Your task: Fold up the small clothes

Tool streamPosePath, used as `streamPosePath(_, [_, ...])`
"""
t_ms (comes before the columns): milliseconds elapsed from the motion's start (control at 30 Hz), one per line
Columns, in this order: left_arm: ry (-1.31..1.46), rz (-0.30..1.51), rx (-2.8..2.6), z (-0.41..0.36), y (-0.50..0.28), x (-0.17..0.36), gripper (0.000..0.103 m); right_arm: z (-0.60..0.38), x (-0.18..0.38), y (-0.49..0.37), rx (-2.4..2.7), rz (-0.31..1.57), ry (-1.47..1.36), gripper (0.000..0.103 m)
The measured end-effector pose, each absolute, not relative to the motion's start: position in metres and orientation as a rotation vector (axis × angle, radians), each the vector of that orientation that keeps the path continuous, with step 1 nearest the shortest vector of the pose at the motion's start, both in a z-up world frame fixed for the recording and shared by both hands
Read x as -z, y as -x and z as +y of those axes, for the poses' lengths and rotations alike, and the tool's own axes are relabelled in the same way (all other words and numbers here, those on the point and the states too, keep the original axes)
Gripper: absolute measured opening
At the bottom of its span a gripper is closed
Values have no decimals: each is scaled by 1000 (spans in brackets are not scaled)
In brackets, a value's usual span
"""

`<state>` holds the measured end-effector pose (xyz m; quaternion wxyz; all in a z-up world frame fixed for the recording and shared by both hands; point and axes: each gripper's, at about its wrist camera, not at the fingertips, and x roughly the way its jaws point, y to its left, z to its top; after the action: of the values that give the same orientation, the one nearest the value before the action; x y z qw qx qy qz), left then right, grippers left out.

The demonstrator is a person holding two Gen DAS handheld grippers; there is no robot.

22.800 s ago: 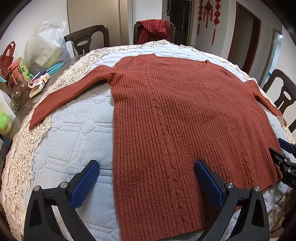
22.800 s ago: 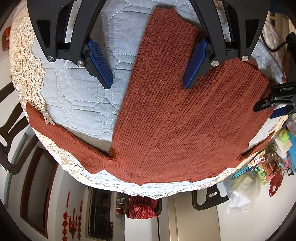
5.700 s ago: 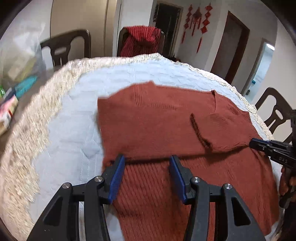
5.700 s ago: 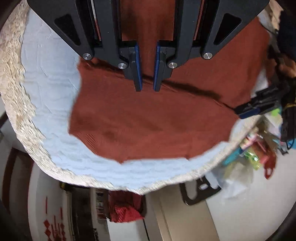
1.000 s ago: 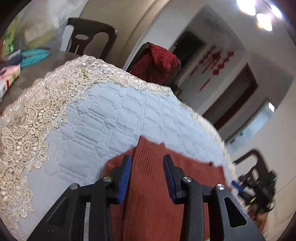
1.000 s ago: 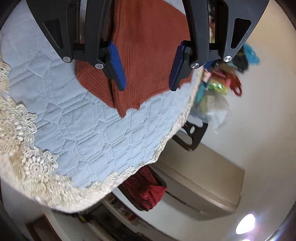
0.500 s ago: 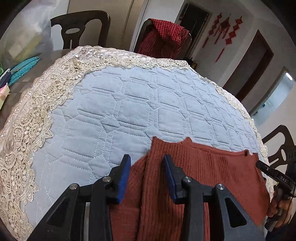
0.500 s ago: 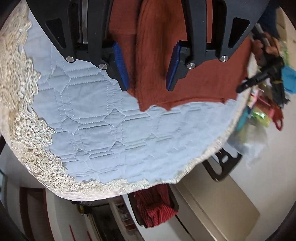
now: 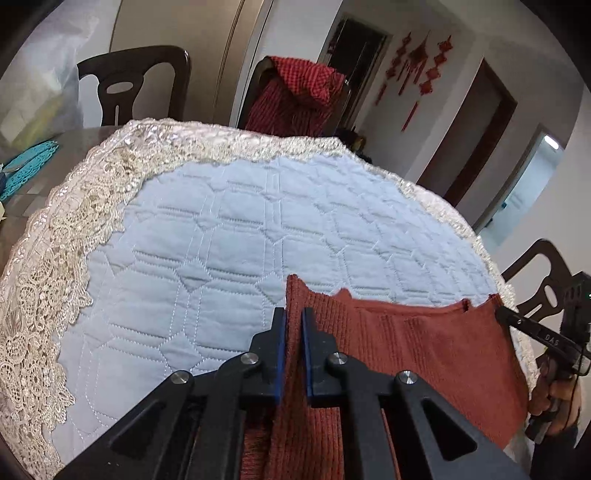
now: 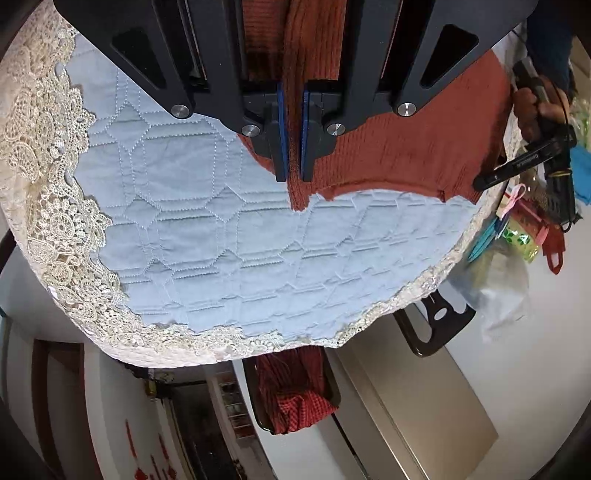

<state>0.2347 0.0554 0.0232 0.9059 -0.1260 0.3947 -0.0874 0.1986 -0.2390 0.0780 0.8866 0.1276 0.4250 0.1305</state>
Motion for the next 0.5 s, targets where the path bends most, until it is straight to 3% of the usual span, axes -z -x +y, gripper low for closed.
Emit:
streamPosePath(167, [267,786,194,58,-235,-26,9,-244,-81,-198,-276,850,-294,6])
streamPosePath(500, [265,908,143,62,-261,2,10,-258,-59,-208,-225,913,-335,6])
